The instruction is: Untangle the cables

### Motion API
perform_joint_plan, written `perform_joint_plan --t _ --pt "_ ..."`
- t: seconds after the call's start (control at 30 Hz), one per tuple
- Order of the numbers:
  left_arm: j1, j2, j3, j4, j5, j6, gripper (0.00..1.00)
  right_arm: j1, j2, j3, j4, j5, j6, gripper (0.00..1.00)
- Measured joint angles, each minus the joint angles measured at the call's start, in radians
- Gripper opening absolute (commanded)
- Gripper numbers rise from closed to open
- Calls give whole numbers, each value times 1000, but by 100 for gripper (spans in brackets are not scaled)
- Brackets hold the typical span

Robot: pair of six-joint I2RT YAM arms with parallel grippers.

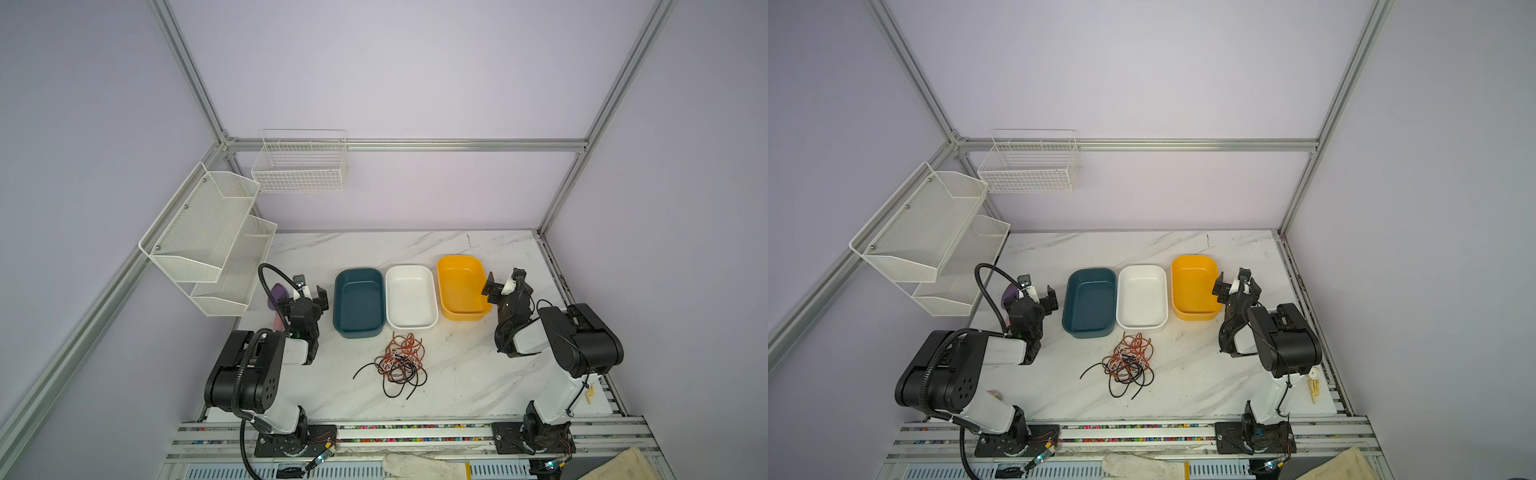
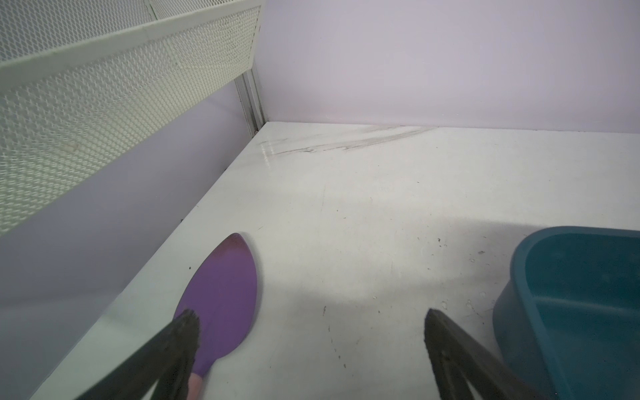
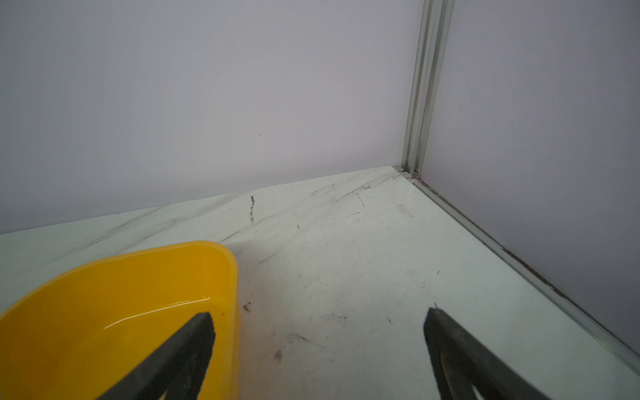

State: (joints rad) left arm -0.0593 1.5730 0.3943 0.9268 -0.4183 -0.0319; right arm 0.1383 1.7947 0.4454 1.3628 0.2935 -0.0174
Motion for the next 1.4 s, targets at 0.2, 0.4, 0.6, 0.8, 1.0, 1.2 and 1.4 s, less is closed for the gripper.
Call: perform_joint_plan --t 0.2,0.4,0.6,0.8,1.0,1.2,1.4 --pt "0 0 0 0 0 0 100 0 0 0 0 0 0 98" --pt "0 0 0 0 0 0 100 0 0 0 0 0 0 98" --pt "0 0 0 0 0 0 100 0 0 0 0 0 0 98" --pt "0 0 0 0 0 0 100 0 0 0 2 1 -13 98" --pt "0 0 0 0 0 0 100 12 -46 -88 64 24 -26 98" --pt "0 0 0 0 0 0 100 70 -343 -97 -56 46 -43 98" --pt "0 0 0 0 0 0 100 130 -637 37 -338 -74 -28 98"
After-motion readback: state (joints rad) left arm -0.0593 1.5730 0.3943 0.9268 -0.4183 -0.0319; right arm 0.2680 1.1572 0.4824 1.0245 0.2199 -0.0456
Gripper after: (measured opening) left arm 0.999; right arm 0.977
